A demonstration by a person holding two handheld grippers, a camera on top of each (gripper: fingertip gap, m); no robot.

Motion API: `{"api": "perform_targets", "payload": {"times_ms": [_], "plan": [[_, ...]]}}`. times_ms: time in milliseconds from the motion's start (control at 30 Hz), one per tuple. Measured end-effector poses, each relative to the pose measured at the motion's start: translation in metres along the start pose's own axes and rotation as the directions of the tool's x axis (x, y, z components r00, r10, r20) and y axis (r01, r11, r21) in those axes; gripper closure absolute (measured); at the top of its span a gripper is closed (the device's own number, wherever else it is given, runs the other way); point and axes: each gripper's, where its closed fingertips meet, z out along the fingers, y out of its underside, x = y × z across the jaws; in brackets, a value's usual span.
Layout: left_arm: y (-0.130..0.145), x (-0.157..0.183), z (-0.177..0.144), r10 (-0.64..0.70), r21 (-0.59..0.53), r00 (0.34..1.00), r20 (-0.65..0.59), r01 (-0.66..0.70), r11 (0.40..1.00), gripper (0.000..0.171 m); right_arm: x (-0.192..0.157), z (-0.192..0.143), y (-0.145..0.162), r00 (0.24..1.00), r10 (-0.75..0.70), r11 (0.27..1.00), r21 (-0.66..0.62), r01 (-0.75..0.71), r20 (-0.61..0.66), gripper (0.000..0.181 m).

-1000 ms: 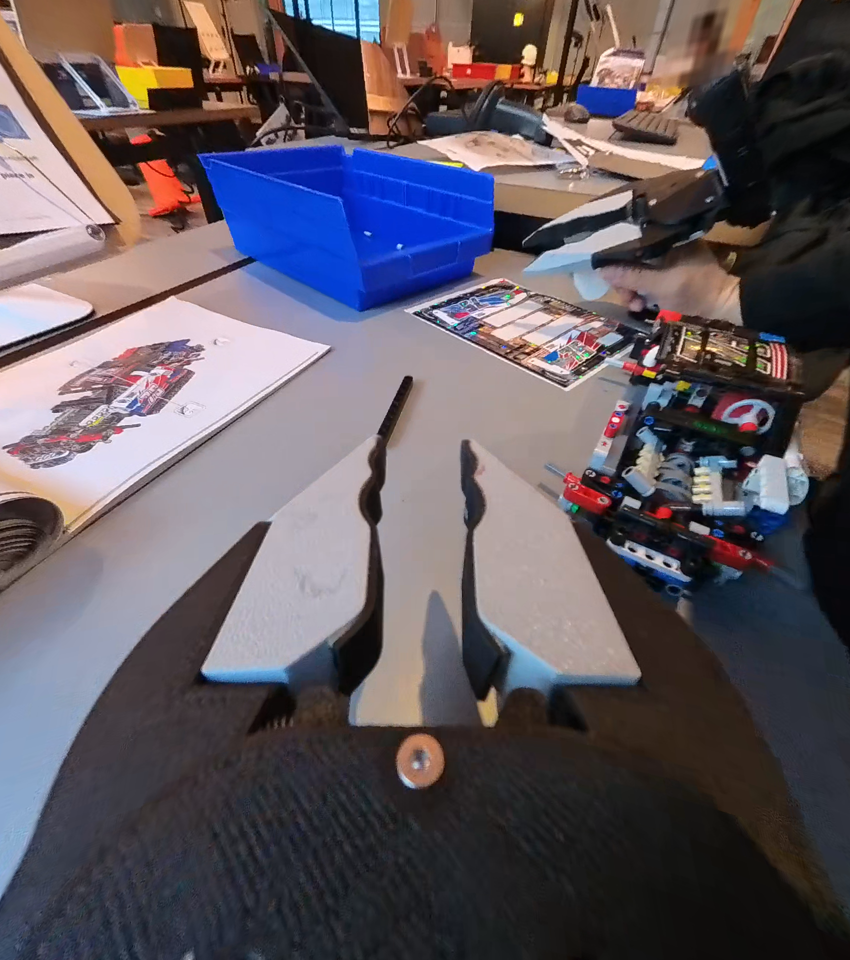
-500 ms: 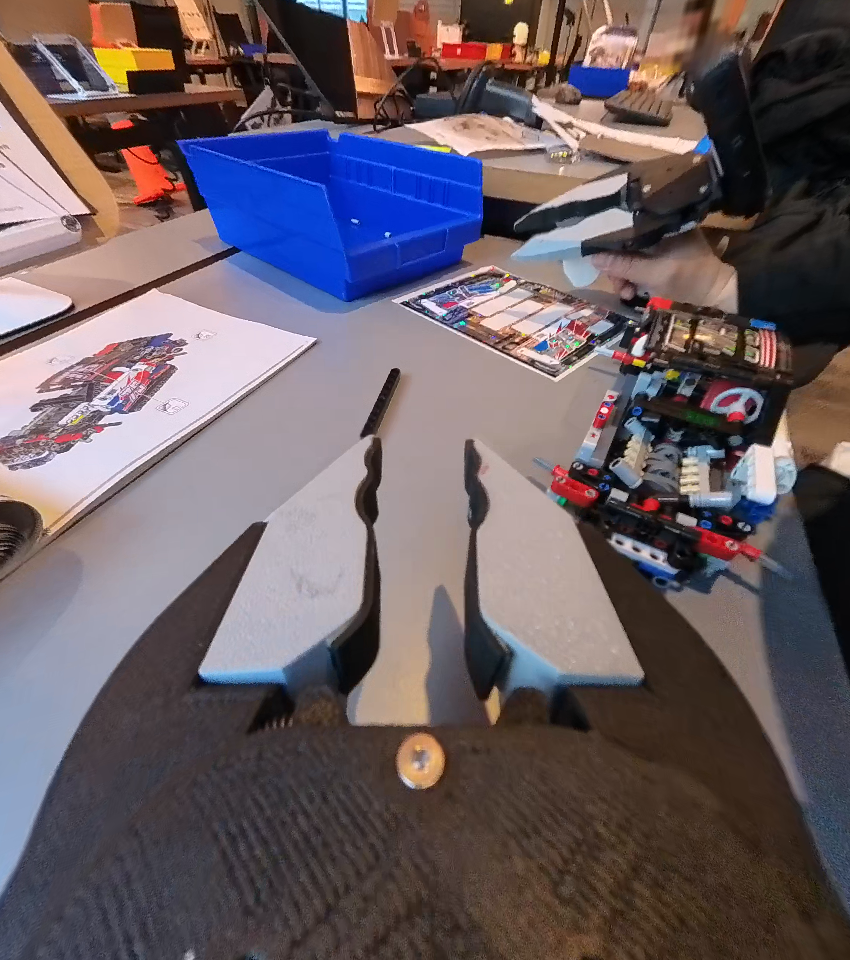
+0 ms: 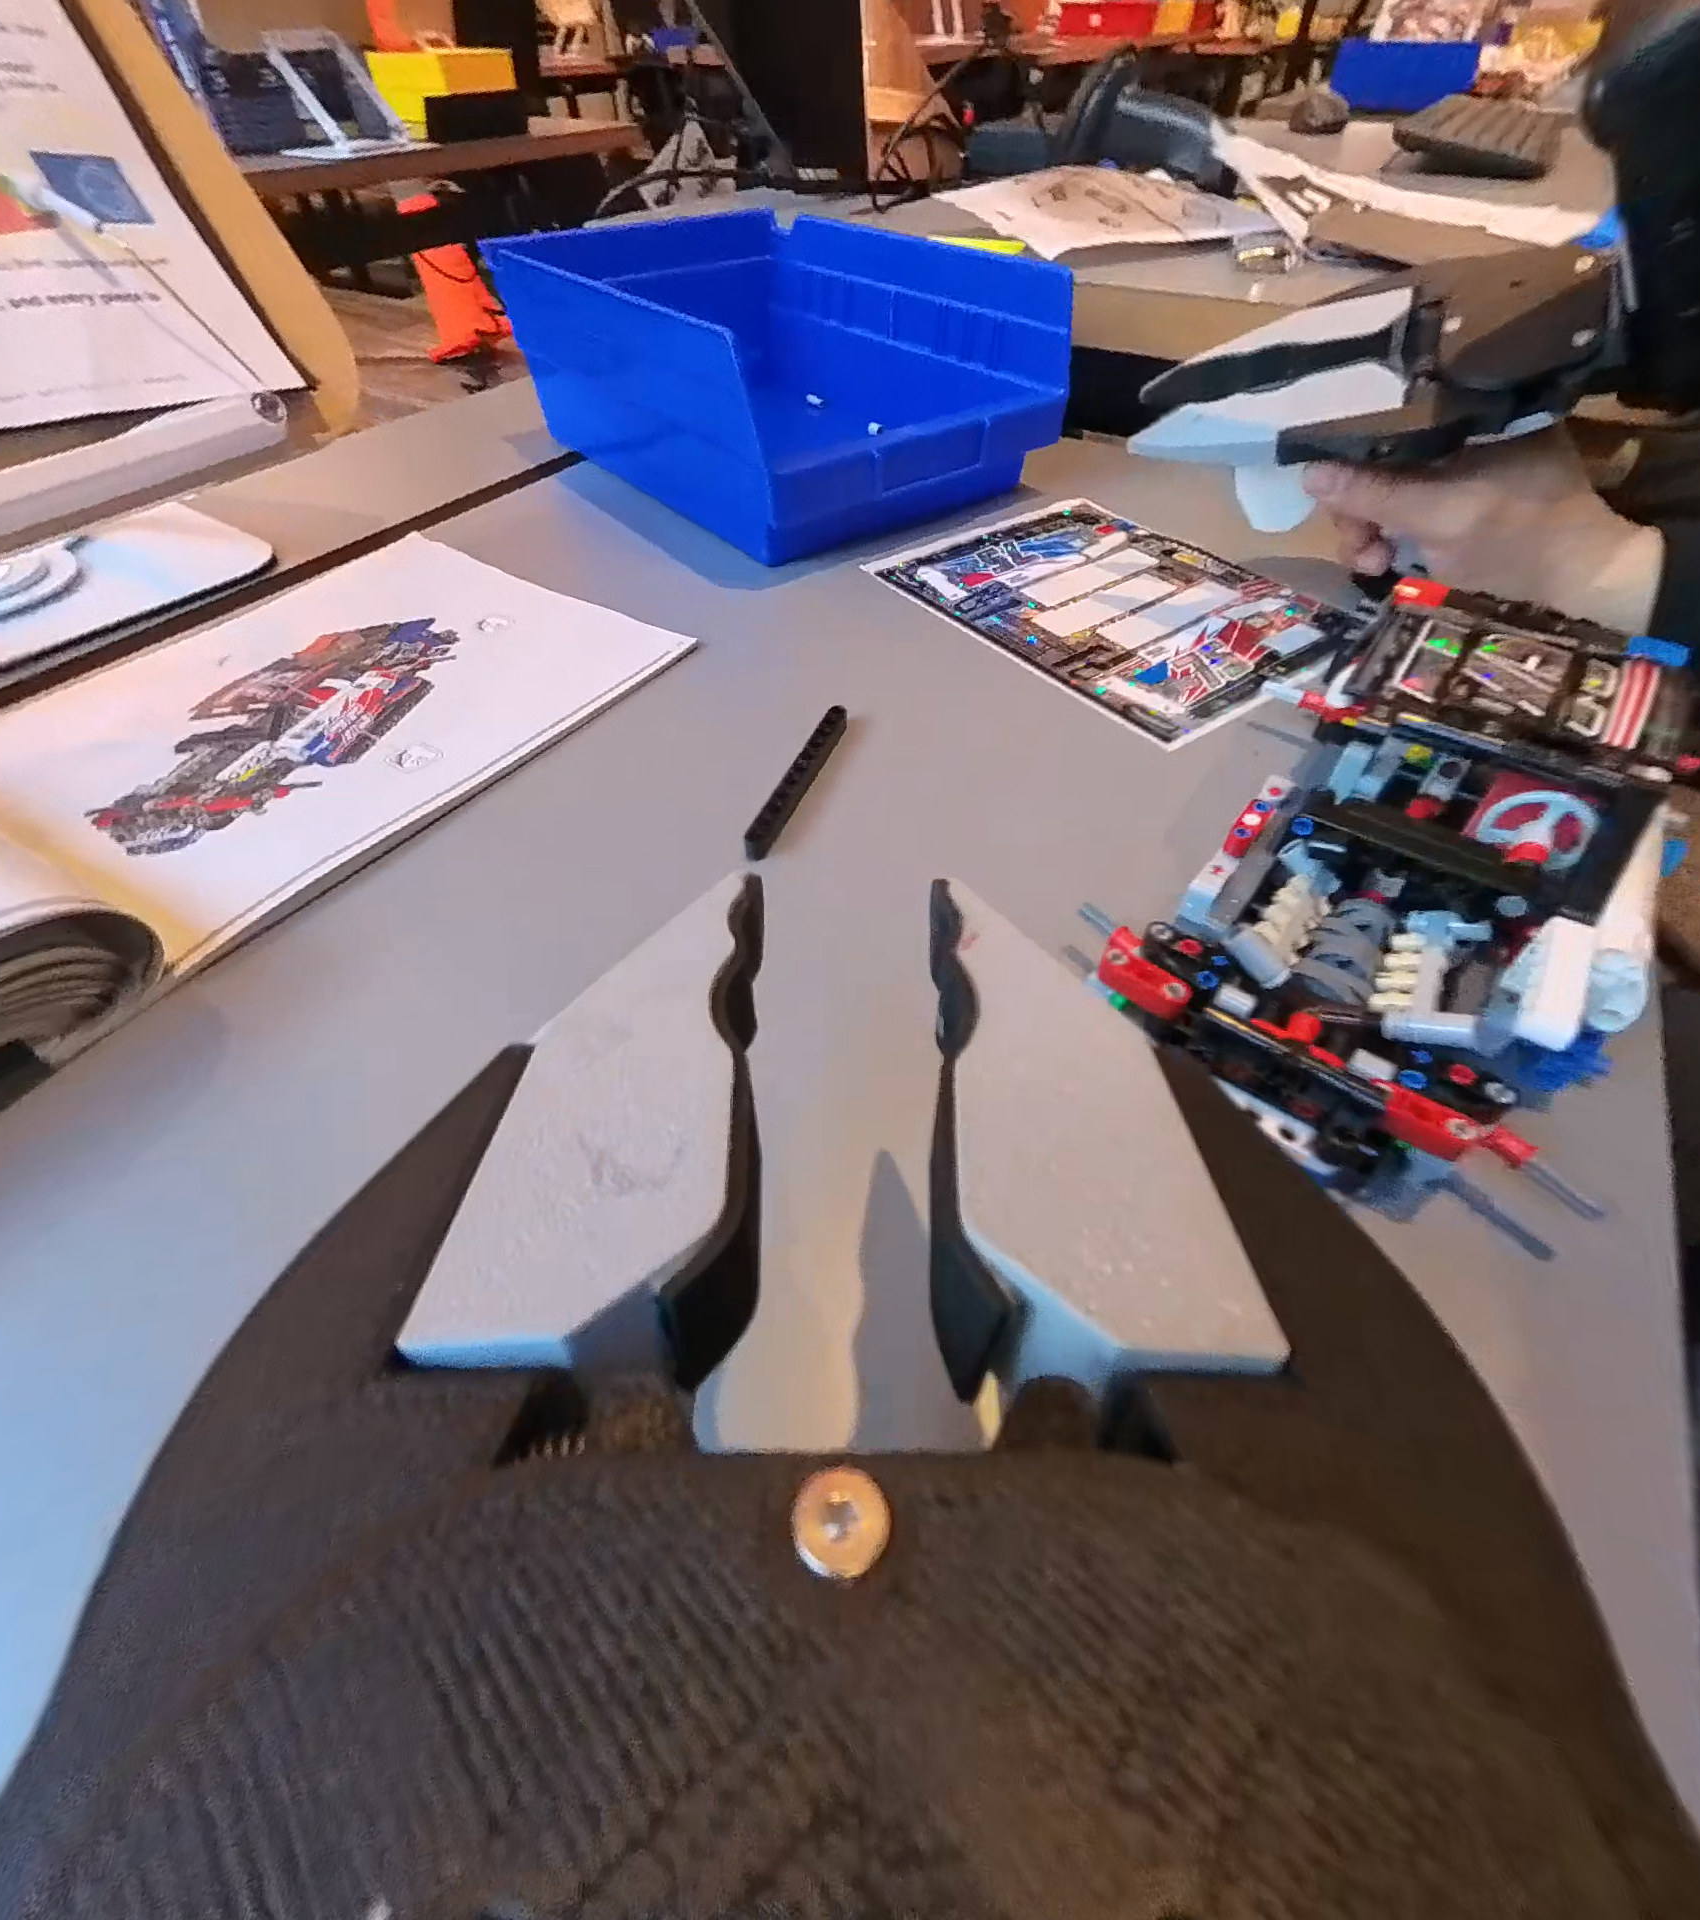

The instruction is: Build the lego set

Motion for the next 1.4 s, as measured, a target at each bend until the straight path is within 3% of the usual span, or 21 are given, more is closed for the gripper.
{"api": "perform_targets", "payload": {"times_ms": [167,367,533,733,1000,1100,1233,1300,1400], "plan": [[0.011,0.01,-0.033,-0.059,-0.009,0.995,0.083,0.06,0.998,0.143,0.001,-0.002,-0.002,1.0,-0.001,1.0,0.018,0.001,-0.009,0.153],[0.025,0.015,-0.068,0.002,-0.032,0.98,0.198,0.005,0.999,0.147,0.003,-0.004,-0.004,1.0,0.02,0.999,0.031,-0.019,-0.013,0.156],[0.024,0.014,-0.074,0.03,-0.002,0.972,0.235,-0.031,1.0,0.15,0.002,-0.004,-0.004,1.0,0.023,0.999,0.034,-0.022,-0.007,0.159],[0.026,0.013,-0.072,-0.012,-0.004,0.981,0.196,0.013,1.0,0.151,-0.001,-0.004,-0.005,1.0,-0.007,1.0,0.029,0.008,-0.015,0.16],[0.03,0.005,-0.072,-0.033,-0.031,0.976,0.214,0.041,0.999,0.157,0.007,-0.005,-0.004,0.998,0.064,0.997,0.037,-0.063,-0.017,0.161],[0.03,-0.032,-0.093,0.015,-0.118,0.947,0.32,0.024,0.993,0.163,0.006,-0.006,-0.005,0.998,0.065,0.997,0.044,-0.064,-0.013,0.162],[0.029,-0.121,-0.139,0.115,-0.352,0.891,0.439,0.052,0.935,0.157,0.004,-0.005,-0.005,0.999,0.053,0.998,0.039,-0.053,-0.007,0.162],[0.027,-0.168,-0.157,0.097,-0.373,0.87,0.483,0.104,0.922,0.161,0.004,-0.006,-0.006,0.999,0.053,0.998,0.044,-0.053,-0.006,0.162],[0.045,-0.214,-0.159,-0.01,-0.421,0.901,0.433,0.212,0.882,0.161,0.006,-0.008,-0.008,0.997,0.072,0.995,0.063,-0.072,-0.003,0.163]]}}
